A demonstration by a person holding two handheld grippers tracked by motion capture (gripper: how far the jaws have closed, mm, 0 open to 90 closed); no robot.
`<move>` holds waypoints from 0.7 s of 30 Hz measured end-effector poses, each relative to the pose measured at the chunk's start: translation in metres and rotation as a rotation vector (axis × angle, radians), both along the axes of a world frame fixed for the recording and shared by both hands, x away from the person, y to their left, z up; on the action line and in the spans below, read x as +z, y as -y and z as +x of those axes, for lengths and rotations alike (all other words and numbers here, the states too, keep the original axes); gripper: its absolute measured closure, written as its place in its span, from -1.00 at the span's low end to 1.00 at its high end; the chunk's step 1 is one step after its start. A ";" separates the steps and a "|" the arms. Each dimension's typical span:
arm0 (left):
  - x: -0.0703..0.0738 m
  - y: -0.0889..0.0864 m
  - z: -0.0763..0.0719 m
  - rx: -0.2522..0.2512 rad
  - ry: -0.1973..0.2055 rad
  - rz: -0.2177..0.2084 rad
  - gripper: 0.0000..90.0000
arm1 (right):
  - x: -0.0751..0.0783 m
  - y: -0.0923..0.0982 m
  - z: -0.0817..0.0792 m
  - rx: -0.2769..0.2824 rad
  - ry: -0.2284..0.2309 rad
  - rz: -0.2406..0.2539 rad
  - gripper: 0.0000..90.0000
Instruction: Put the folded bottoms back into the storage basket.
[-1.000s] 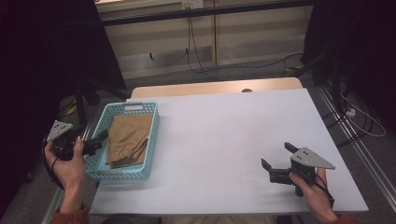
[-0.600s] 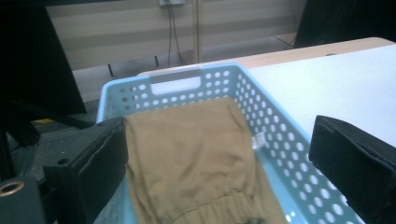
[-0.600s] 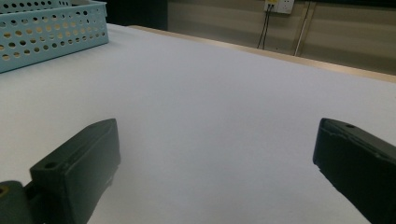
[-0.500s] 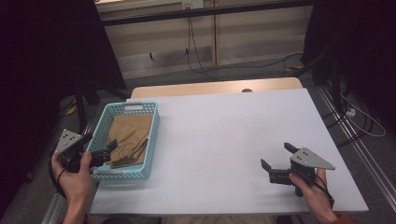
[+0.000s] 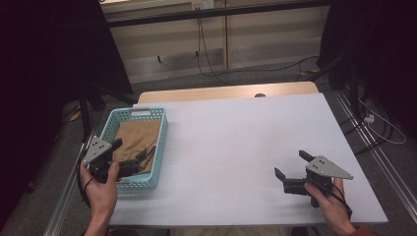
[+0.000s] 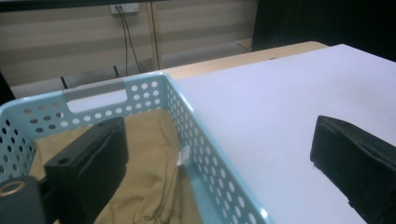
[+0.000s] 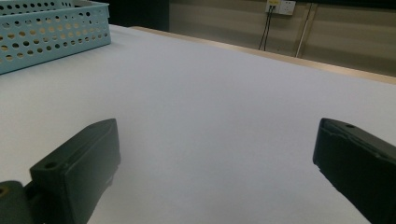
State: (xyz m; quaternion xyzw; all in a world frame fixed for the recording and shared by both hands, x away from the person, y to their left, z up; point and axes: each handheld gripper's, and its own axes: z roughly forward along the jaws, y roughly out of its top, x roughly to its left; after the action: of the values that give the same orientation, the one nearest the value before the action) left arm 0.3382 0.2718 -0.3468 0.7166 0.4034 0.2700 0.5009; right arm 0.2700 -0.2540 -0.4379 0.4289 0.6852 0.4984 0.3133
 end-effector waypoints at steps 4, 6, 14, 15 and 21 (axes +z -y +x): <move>0.000 0.009 0.000 -0.041 -0.001 -0.033 -0.90 | 0.000 0.000 0.000 -0.001 0.000 -0.001 -0.99; -0.003 0.013 0.000 -0.071 0.026 -0.005 -0.91 | 0.000 0.000 0.000 -0.001 -0.001 -0.001 -0.99; -0.004 0.037 0.003 -0.118 0.026 -0.014 -0.89 | 0.000 0.000 0.000 0.000 -0.003 -0.001 -0.99; -0.003 0.040 0.003 -0.121 0.032 -0.022 -0.89 | -0.001 0.000 0.000 0.001 -0.003 -0.001 -0.99; -0.002 0.056 0.006 -0.143 0.038 0.011 -0.89 | -0.001 0.000 0.000 0.000 -0.002 -0.001 -0.99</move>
State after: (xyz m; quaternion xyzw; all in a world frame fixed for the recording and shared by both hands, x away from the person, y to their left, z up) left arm 0.3446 0.2158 -0.3488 0.7410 0.3399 0.2492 0.5227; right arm 0.2704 -0.2539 -0.4386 0.4291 0.6859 0.4977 0.3127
